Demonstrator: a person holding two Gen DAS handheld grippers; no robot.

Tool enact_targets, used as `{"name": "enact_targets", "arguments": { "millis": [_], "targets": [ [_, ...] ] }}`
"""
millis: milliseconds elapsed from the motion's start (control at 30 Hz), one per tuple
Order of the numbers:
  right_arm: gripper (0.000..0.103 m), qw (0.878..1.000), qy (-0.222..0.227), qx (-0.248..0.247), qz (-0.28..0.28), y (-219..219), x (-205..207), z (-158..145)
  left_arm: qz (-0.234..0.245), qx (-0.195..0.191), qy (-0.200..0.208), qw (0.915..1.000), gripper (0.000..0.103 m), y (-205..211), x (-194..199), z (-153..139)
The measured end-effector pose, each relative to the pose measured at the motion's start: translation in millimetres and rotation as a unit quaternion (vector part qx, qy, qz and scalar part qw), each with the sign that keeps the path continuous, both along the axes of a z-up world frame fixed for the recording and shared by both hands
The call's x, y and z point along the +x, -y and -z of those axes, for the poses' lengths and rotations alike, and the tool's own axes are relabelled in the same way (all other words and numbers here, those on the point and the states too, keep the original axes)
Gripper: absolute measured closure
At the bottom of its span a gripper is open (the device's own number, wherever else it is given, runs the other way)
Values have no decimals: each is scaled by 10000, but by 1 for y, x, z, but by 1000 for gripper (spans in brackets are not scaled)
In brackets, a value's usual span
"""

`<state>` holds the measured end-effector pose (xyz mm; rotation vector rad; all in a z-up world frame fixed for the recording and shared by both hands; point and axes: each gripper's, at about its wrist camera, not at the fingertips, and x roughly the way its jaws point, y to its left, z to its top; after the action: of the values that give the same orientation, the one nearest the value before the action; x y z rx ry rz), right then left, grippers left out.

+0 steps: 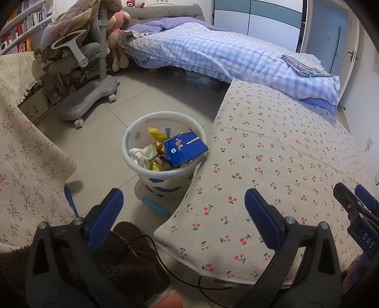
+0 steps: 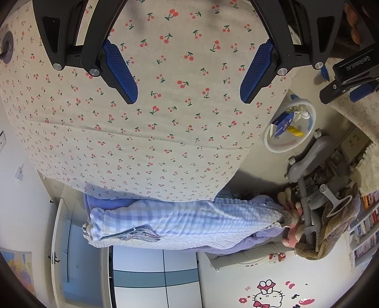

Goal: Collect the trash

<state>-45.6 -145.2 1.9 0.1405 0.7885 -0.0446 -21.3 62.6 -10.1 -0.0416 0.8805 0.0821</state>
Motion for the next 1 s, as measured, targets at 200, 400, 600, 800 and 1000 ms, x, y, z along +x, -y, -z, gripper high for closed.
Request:
{"name": "enact_targets", "arguments": {
  "millis": [200, 400, 600, 800, 1000],
  "targets": [
    [13, 10000, -6, 28, 11, 2, -2, 0, 39, 17, -14, 10000, 1, 5, 1, 0],
    [13, 10000, -32, 18, 19, 2, -2, 1, 9, 77, 28, 10000, 1, 6, 1, 0],
    [13, 10000, 12, -26, -27, -2, -4, -1, -40, 100, 67, 9999, 1, 4, 0, -1],
    [13, 10000, -3, -38, -16, -4, -4, 0, -48, 64, 126, 9999, 1, 2, -2, -4],
    [13, 10000, -2, -66, -14, -4, -4, 1, -36, 54, 156, 9999, 1, 2, -3, -5]
  ]
}}
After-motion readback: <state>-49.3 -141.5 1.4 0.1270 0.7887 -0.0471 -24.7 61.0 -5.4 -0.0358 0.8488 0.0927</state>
